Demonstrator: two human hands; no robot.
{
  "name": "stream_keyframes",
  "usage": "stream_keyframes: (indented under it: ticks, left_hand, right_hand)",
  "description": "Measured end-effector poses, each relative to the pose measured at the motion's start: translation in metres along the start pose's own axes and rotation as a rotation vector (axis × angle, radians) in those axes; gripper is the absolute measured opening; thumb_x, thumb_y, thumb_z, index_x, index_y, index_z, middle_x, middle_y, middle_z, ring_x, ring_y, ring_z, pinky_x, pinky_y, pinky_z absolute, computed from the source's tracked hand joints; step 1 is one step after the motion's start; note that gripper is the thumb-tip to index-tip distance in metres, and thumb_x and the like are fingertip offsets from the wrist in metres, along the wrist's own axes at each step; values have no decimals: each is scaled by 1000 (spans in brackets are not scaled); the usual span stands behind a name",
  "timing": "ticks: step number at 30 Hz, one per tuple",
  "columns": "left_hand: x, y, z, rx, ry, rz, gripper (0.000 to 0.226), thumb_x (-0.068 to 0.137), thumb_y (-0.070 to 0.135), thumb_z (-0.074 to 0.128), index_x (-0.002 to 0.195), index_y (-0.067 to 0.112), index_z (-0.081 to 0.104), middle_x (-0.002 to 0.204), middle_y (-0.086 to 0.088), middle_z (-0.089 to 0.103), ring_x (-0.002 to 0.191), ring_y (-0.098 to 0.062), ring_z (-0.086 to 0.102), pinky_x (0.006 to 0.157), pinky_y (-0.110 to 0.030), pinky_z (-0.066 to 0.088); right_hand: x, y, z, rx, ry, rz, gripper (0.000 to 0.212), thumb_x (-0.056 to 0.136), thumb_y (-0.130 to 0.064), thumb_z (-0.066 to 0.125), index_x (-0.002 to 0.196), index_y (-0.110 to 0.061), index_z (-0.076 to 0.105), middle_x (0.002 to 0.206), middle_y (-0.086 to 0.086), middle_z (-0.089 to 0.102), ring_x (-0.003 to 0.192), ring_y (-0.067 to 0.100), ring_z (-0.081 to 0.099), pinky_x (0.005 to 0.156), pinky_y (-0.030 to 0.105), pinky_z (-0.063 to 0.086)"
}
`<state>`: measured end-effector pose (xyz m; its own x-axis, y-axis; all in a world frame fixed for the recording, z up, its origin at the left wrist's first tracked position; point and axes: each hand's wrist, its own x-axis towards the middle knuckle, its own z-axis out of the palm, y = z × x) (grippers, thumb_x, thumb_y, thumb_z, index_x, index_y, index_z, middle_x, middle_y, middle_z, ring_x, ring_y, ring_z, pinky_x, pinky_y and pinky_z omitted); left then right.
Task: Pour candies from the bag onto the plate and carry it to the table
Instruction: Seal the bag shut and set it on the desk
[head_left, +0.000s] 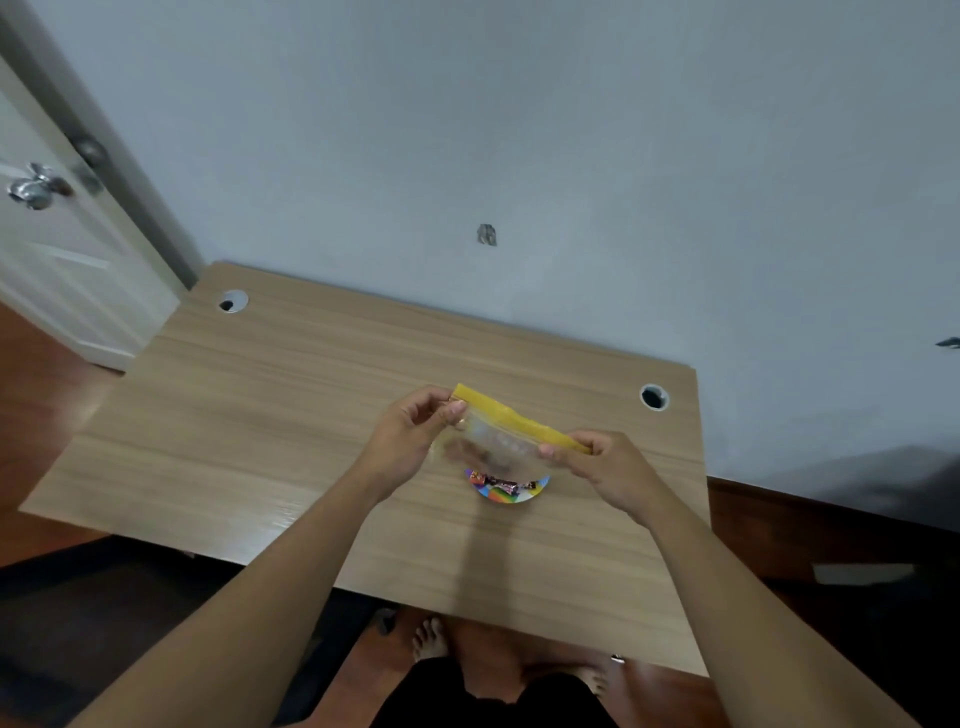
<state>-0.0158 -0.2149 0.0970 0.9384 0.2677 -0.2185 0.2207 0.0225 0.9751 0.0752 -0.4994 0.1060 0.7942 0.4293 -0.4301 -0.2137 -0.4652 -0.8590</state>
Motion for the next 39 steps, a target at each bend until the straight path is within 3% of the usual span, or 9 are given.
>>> stream_keyframes:
  ticks: [2, 4, 11, 16, 20, 25, 27, 33, 39]
  left_hand:
    - [1, 3, 0, 16, -5, 39, 13, 103, 16, 71, 101, 4, 75, 89, 0, 72, 81, -6, 62, 76, -18, 49]
    - [2, 5, 0, 17, -14, 53, 19, 102, 19, 74, 103, 0, 74, 97, -5, 72, 90, -15, 61, 79, -26, 52]
    - [-2, 7, 4, 151, -93, 174, 15, 102, 15, 72, 94, 3, 67, 89, 7, 69, 89, -9, 64, 84, -31, 48]
    - [-7, 2, 14, 171, -74, 181, 18, 101, 21, 73, 87, 13, 65, 88, -5, 72, 91, -10, 66, 83, -38, 51]
    - [-11, 1, 17, 145, 12, 181, 16, 100, 21, 76, 90, 10, 69, 92, -10, 74, 95, -21, 69, 86, -31, 51]
    - [-17, 3, 18, 55, 67, 149, 17, 93, 13, 83, 101, 1, 75, 100, -18, 76, 91, -7, 67, 73, -13, 55]
    - [-18, 5, 15, 27, 73, 136, 11, 94, 10, 81, 92, 3, 73, 92, -12, 74, 90, -5, 68, 67, -13, 56]
    - [-20, 8, 7, 123, 140, 150, 22, 91, 10, 82, 76, 20, 72, 76, 13, 74, 83, -4, 69, 81, -22, 51]
    - [-21, 11, -6, 91, 77, 114, 14, 91, 10, 83, 88, -3, 77, 91, -12, 80, 87, -2, 70, 85, -13, 50]
  right_hand:
    - [-1, -4, 3, -85, -44, -30, 18, 91, -43, 86, 98, -27, 88, 86, 1, 82, 76, 1, 59, 72, 26, 40]
    - [-4, -10, 7, -183, -84, -40, 16, 91, -38, 87, 98, -24, 86, 80, -4, 78, 72, 1, 57, 70, 25, 39]
    - [-4, -39, 32, -301, -102, -177, 47, 81, -54, 90, 125, -44, 76, 118, -24, 80, 109, -4, 73, 100, 26, 57]
    - [1, -61, 53, -335, -22, -302, 25, 91, -45, 84, 112, -33, 81, 107, -18, 82, 100, 2, 75, 94, 30, 59]
    - [8, -60, 61, -388, 84, -307, 15, 95, -40, 80, 97, -26, 79, 91, -5, 82, 86, 18, 75, 84, 45, 59]
    - [9, -60, 69, -467, 129, -360, 17, 95, -44, 73, 97, -27, 75, 87, -7, 79, 85, 21, 72, 80, 46, 59]
    - [10, -59, 75, -529, 138, -382, 22, 92, -49, 67, 99, -30, 73, 84, -8, 76, 82, 20, 69, 76, 48, 58]
    - [12, -58, 86, -532, 154, -405, 21, 93, -49, 71, 100, -30, 76, 79, -9, 73, 75, 15, 64, 70, 46, 56]
    - [12, -62, 90, -542, 152, -445, 24, 96, -52, 72, 96, -28, 77, 75, -8, 71, 69, 13, 62, 67, 45, 54]
